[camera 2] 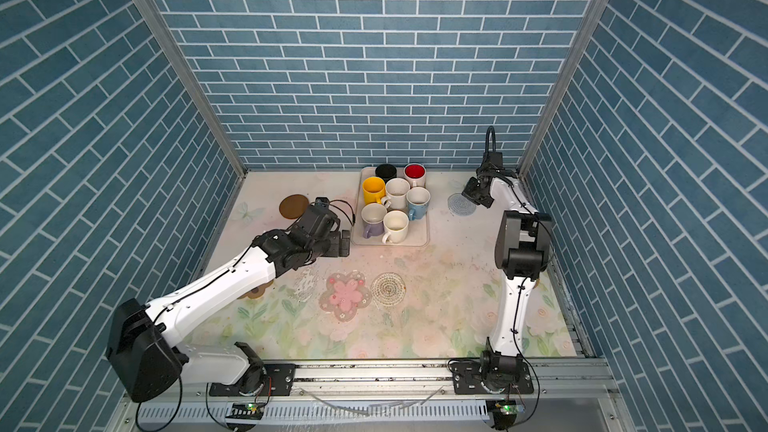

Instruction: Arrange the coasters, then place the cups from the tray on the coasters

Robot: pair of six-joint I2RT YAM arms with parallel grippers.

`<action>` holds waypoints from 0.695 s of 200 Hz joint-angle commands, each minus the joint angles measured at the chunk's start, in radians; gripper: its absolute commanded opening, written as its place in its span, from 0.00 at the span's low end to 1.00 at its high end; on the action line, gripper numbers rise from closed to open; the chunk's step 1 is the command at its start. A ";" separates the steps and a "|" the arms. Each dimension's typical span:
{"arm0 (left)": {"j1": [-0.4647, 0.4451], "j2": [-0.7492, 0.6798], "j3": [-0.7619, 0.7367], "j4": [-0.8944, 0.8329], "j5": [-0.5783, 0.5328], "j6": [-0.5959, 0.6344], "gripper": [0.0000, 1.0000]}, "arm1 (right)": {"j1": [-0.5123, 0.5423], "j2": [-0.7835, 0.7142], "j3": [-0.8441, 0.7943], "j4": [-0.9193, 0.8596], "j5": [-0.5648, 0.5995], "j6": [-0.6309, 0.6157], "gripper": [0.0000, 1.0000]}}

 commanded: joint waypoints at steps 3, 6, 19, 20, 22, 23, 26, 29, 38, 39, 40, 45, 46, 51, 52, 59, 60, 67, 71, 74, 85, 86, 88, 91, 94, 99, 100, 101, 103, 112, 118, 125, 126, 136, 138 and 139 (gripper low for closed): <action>0.005 -0.022 -0.007 -0.043 -0.009 0.018 0.97 | -0.003 0.083 0.099 -0.040 -0.014 -0.024 0.00; 0.006 -0.024 -0.007 -0.046 -0.009 0.020 0.97 | -0.003 0.092 0.107 -0.040 -0.015 -0.022 0.00; 0.006 -0.030 -0.007 -0.052 -0.018 0.028 0.98 | -0.002 0.124 0.127 -0.040 -0.021 -0.018 0.00; 0.006 -0.030 -0.007 -0.054 -0.018 0.029 0.98 | -0.003 0.127 0.128 -0.040 -0.021 -0.017 0.00; 0.006 -0.032 -0.007 -0.054 -0.020 0.030 0.98 | -0.003 0.129 0.129 -0.038 -0.021 -0.016 0.00; 0.006 -0.032 -0.007 -0.055 -0.021 0.030 0.98 | -0.002 0.132 0.130 -0.038 -0.022 -0.016 0.00; 0.006 -0.034 -0.008 -0.058 -0.022 0.030 0.99 | -0.002 0.137 0.131 -0.035 -0.022 -0.014 0.00; 0.005 -0.037 -0.007 -0.059 -0.024 0.032 0.99 | -0.002 0.141 0.133 -0.034 -0.024 -0.013 0.00; 0.006 -0.043 -0.009 -0.065 -0.028 0.035 0.99 | -0.002 0.154 0.136 -0.027 -0.028 -0.007 0.00; 0.006 -0.044 -0.009 -0.065 -0.028 0.035 0.99 | -0.002 0.154 0.136 -0.026 -0.028 -0.007 0.00; 0.006 -0.044 -0.009 -0.065 -0.028 0.036 0.99 | -0.002 0.155 0.135 -0.026 -0.029 -0.006 0.00; 0.006 -0.048 -0.009 -0.067 -0.029 0.037 0.99 | -0.002 0.161 0.135 -0.021 -0.031 -0.004 0.00; 0.007 -0.048 -0.009 -0.067 -0.029 0.037 0.99 | -0.002 0.162 0.136 -0.021 -0.032 -0.004 0.00; 0.006 -0.052 -0.010 -0.070 -0.031 0.039 0.99 | -0.002 0.167 0.135 -0.016 -0.034 -0.001 0.00; 0.006 -0.052 -0.010 -0.071 -0.031 0.039 0.99 | -0.002 0.168 0.135 -0.018 -0.034 -0.001 0.00; 0.007 -0.056 -0.009 -0.073 -0.031 0.040 0.99 | 0.000 0.175 0.136 -0.012 -0.036 0.001 0.00; 0.007 -0.057 -0.010 -0.073 -0.032 0.040 0.99 | 0.000 0.176 0.135 -0.014 -0.037 0.001 0.00; 0.007 -0.059 -0.010 -0.077 -0.033 0.041 0.99 | 0.000 0.182 0.135 -0.009 -0.039 0.001 0.00; 0.007 -0.061 -0.010 -0.078 -0.033 0.043 0.99 | 0.000 0.186 0.136 -0.007 -0.042 0.000 0.00; 0.007 -0.060 -0.010 -0.079 -0.033 0.043 0.99 | 0.000 0.188 0.137 -0.006 -0.043 -0.001 0.00; 0.007 -0.067 -0.013 -0.082 -0.032 0.043 0.99 | 0.000 0.198 0.138 -0.006 -0.043 -0.005 0.00; 0.007 -0.067 -0.014 -0.082 -0.032 0.043 0.99 | 0.000 0.199 0.139 -0.006 -0.043 -0.005 0.00; 0.007 -0.069 -0.014 -0.083 -0.031 0.043 0.99 | 0.000 0.200 0.138 -0.006 -0.042 -0.006 0.00; 0.007 -0.070 -0.016 -0.084 -0.030 0.043 0.99 | -0.001 0.202 0.137 -0.006 -0.042 -0.007 0.00; 0.007 -0.073 -0.017 -0.084 -0.029 0.043 0.99 | 0.000 0.205 0.136 -0.006 -0.042 -0.008 0.00; 0.007 -0.080 -0.022 -0.088 -0.028 0.041 0.99 | 0.000 0.206 0.132 -0.006 -0.043 -0.009 0.00; 0.007 -0.082 -0.022 -0.088 -0.029 0.040 0.99 | 0.001 0.206 0.130 -0.006 -0.044 -0.009 0.00; 0.007 -0.082 -0.023 -0.088 -0.028 0.040 0.99 | 0.000 0.206 0.130 -0.006 -0.044 -0.009 0.00; 0.007 -0.083 -0.024 -0.088 -0.028 0.039 0.99 | 0.001 0.206 0.128 -0.006 -0.044 -0.009 0.00; 0.007 -0.098 -0.035 -0.091 -0.027 0.037 0.99 | 0.003 0.204 0.116 -0.007 -0.045 -0.012 0.00; 0.007 -0.109 -0.042 -0.092 -0.026 0.035 0.99 | 0.004 0.198 0.105 -0.001 -0.044 -0.014 0.00; 0.007 -0.121 -0.049 -0.092 -0.028 0.034 0.99 | 0.006 0.192 0.088 0.004 -0.042 -0.015 0.00; 0.007 -0.123 -0.050 -0.092 -0.028 0.033 0.99 | 0.006 0.190 0.087 0.005 -0.042 -0.015 0.00; 0.007 -0.139 -0.062 -0.093 -0.028 0.031 0.99 | 0.009 0.175 0.061 0.013 -0.037 -0.020 0.00; 0.007 -0.142 -0.062 -0.093 -0.028 0.030 0.99 | 0.009 0.172 0.056 0.014 -0.035 -0.021 0.00; 0.007 -0.144 -0.063 -0.093 -0.028 0.030 0.99 | 0.009 0.171 0.053 0.014 -0.034 -0.021 0.00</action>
